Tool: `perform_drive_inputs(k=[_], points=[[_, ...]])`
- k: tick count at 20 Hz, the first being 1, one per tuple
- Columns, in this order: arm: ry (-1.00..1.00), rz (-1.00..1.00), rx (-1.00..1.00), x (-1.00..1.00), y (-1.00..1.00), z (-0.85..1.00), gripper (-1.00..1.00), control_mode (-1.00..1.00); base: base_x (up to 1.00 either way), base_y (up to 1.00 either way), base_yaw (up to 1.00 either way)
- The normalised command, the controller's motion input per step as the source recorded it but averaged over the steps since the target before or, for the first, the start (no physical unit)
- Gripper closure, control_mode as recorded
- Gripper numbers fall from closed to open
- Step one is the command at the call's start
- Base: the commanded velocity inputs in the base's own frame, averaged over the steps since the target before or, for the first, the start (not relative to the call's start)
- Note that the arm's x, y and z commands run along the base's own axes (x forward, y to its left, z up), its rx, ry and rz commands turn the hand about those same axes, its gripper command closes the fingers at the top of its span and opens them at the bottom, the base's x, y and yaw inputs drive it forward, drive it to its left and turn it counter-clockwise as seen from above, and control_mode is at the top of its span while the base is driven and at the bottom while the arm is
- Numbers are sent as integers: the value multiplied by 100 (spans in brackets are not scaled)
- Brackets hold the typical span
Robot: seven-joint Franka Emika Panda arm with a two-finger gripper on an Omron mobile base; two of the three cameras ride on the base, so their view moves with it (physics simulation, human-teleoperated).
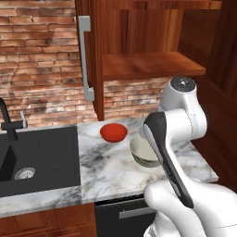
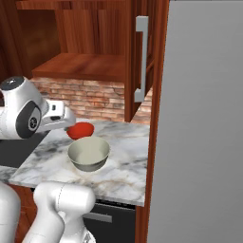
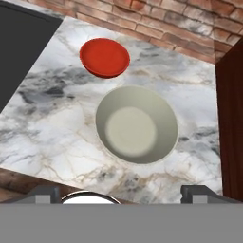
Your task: Pick up the bowls on the counter and stack them on top of one another in the open cabinet. Place the smaller bowl on top of the larger bowl.
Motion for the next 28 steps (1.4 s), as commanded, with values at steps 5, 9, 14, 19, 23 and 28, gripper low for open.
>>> perform_drive_inputs(k=[5, 9, 14, 19, 23, 28], points=[[-1, 2, -6, 0, 6, -2, -100, -100, 0, 0, 0], [-4, 1, -5, 0, 10, -11, -100, -100, 0, 0, 0], [-4, 0, -4, 7, 7, -18, -100, -100, 0, 0, 0], [-3, 0, -3, 11, 3, -15, -100, -100, 0, 0, 0], [-1, 0, -1, 14, 0, -9, -100, -100, 0, 0, 0], [0, 0, 0, 23, 0, -3, -100, -100, 0, 0, 0]])
